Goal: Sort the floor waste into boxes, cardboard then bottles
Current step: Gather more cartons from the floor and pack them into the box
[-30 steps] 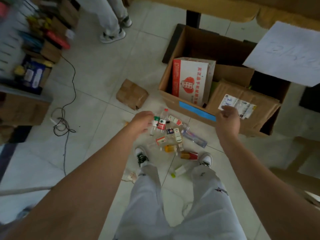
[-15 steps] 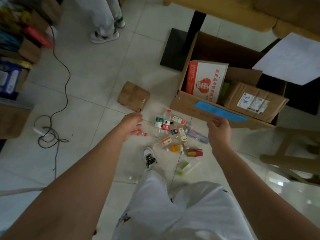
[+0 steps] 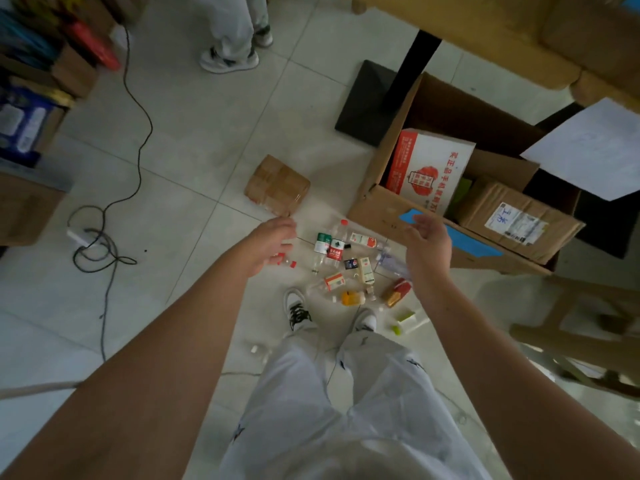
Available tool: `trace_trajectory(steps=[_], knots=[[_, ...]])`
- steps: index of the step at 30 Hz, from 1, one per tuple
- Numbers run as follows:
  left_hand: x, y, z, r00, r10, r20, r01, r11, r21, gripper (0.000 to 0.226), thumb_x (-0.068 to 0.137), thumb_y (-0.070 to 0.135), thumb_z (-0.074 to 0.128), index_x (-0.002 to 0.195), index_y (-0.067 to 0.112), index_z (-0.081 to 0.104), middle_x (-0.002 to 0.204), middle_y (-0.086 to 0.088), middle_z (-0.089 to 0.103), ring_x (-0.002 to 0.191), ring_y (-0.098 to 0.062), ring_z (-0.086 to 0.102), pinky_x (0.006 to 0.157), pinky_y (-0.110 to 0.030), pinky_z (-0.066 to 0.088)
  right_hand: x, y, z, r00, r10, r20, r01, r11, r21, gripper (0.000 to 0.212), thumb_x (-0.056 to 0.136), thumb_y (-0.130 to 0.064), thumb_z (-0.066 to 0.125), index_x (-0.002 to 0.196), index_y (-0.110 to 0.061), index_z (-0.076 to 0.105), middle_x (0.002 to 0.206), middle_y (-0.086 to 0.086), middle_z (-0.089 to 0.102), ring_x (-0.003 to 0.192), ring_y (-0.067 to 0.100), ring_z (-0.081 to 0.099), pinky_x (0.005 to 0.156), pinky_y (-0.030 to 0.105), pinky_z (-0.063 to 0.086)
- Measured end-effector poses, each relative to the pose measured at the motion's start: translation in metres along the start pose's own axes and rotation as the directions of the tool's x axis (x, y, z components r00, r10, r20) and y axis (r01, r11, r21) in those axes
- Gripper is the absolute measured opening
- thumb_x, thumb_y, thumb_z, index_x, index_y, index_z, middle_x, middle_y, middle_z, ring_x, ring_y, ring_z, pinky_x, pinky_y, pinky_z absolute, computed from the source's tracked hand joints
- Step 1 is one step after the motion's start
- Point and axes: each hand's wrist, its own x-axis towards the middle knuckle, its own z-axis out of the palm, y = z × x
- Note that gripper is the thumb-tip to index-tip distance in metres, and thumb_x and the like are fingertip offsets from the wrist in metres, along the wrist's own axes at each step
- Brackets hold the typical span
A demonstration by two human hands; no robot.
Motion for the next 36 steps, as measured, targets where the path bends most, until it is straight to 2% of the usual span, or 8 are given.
trace_trajectory(steps=[4, 8, 11, 14, 19, 23, 27, 36], knots=[[-0.015, -0.009, -0.004, 0.995, 0.019, -0.096, -0.027, 0.996, -0.087, 0.025, 0.100, 0.021, 0.048, 0.123, 0.027, 0.054, 0.124, -0.001, 0.057, 0.114, -0.020, 0.055, 0.083, -0.031, 0.040, 0.002, -0.005, 0.002, 0.993, -0.052, 0.102, 0.058, 0.997, -0.054, 0.029, 0.094, -0.012, 0.052, 0.123, -0.017, 0.056, 0.112, -0.004, 0.059, 0.096, 0.011, 0.056, 0.070, 0.021, 0.042], [-0.028, -0.021, -0.001, 0.944, 0.053, -0.327, -0.121, 0.975, -0.189, 0.028, 0.096, 0.020, 0.053, 0.124, 0.021, 0.057, 0.122, -0.005, 0.061, 0.104, -0.019, 0.061, 0.074, -0.028, 0.041, 0.018, -0.007, 0.001, 0.945, -0.013, 0.328, 0.067, 0.986, -0.155, 0.013, 0.094, -0.009, 0.049, 0.098, -0.014, 0.061, 0.085, 0.002, 0.052, 0.077, 0.016, 0.051, 0.075, 0.041, 0.051], [-0.039, -0.029, 0.014, 0.909, 0.050, -0.415, -0.163, 0.957, -0.241, 0.021, 0.096, 0.015, 0.053, 0.115, 0.021, 0.058, 0.112, -0.006, 0.061, 0.080, -0.011, 0.059, 0.063, -0.023, 0.036, 0.027, 0.000, -0.009, 0.878, 0.062, 0.475, 0.029, 0.983, -0.180, 0.020, 0.094, -0.012, 0.050, 0.075, -0.021, 0.053, 0.070, 0.002, 0.047, 0.060, 0.015, 0.044, 0.057, 0.034, 0.040], [-0.045, -0.031, 0.029, 0.908, 0.039, -0.417, -0.156, 0.956, -0.250, 0.018, 0.096, 0.016, 0.053, 0.113, 0.022, 0.057, 0.113, -0.007, 0.061, 0.086, -0.014, 0.061, 0.067, -0.024, 0.039, 0.033, 0.009, -0.027, 0.847, 0.051, 0.528, 0.083, 0.970, -0.227, 0.022, 0.095, -0.014, 0.050, 0.073, -0.019, 0.053, 0.067, 0.002, 0.048, 0.059, 0.015, 0.045, 0.054, 0.029, 0.039], [-0.043, -0.017, 0.046, 0.914, 0.031, -0.405, -0.139, 0.960, -0.241, 0.023, 0.097, 0.018, 0.052, 0.119, 0.020, 0.057, 0.115, -0.004, 0.062, 0.100, -0.019, 0.059, 0.071, -0.025, 0.043, 0.055, 0.031, -0.053, 0.821, 0.123, 0.557, -0.020, 0.982, -0.187, 0.014, 0.092, -0.010, 0.051, 0.090, -0.011, 0.064, 0.088, 0.014, 0.057, 0.079, 0.025, 0.052, 0.073, 0.041, 0.046], [-0.033, -0.002, 0.039, 0.913, 0.031, -0.408, -0.140, 0.960, -0.241, 0.031, 0.098, 0.020, 0.049, 0.129, 0.016, 0.055, 0.122, -0.004, 0.063, 0.106, -0.020, 0.059, 0.070, -0.026, 0.044, 0.072, 0.037, -0.059, 0.829, 0.041, 0.558, 0.081, 0.978, -0.193, 0.012, 0.093, -0.012, 0.055, 0.087, -0.018, 0.063, 0.094, 0.012, 0.066, 0.087, 0.024, 0.062, 0.089, 0.047, 0.052], [-0.013, 0.007, 0.020, 0.921, 0.002, -0.390, -0.100, 0.968, -0.232, 0.030, 0.098, 0.021, 0.048, 0.127, 0.018, 0.056, 0.125, -0.003, 0.064, 0.113, -0.020, 0.060, 0.089, -0.033, 0.043, 0.077, 0.032, -0.050, 0.839, 0.082, 0.538, 0.035, 0.978, -0.204, 0.013, 0.091, -0.008, 0.058, 0.092, -0.020, 0.061, 0.091, 0.003, 0.064, 0.084, 0.020, 0.061, 0.090, 0.043, 0.051], [0.066, 0.028, -0.049, 0.952, -0.063, -0.300, 0.001, 0.979, -0.202, 0.017, 0.096, 0.017, 0.054, 0.111, 0.021, 0.058, 0.119, -0.005, 0.063, 0.107, -0.019, 0.060, 0.084, -0.032, 0.041, 0.100, 0.027, 0.048, 0.858, 0.239, 0.454, -0.098, 0.945, -0.313, 0.015, 0.092, -0.014, 0.054, 0.083, -0.023, 0.062, 0.089, 0.010, 0.065, 0.075, 0.023, 0.057, 0.070, 0.037, 0.050]])
